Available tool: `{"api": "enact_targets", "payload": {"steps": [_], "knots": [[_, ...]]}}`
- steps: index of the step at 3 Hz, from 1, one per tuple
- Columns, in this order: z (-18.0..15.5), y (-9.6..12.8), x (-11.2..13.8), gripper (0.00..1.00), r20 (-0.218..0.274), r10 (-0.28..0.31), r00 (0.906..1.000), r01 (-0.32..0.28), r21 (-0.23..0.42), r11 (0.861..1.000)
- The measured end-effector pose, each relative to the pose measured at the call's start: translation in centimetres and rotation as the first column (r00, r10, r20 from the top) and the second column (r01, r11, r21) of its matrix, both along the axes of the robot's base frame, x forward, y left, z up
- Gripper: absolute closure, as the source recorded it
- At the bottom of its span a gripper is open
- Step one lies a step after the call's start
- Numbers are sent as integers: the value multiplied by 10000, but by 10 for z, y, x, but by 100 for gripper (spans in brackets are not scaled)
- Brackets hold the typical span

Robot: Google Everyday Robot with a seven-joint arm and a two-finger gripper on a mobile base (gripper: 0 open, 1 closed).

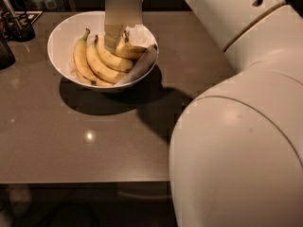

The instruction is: Pick banana from white bowl

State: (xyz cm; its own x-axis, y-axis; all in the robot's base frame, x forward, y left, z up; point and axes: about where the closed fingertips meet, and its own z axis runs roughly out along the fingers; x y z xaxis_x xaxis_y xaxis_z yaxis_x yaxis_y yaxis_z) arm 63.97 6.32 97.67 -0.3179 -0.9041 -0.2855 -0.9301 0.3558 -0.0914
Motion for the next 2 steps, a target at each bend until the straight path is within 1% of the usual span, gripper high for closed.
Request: {"api": "enact_targets", "payload": {"steps": [1,2], "knots": [[-11,-2,-4,27,-436,-231,9988,233,50,9997],[-13,-3,-2,26,-549,-422,9976,423,11,9991]]}}
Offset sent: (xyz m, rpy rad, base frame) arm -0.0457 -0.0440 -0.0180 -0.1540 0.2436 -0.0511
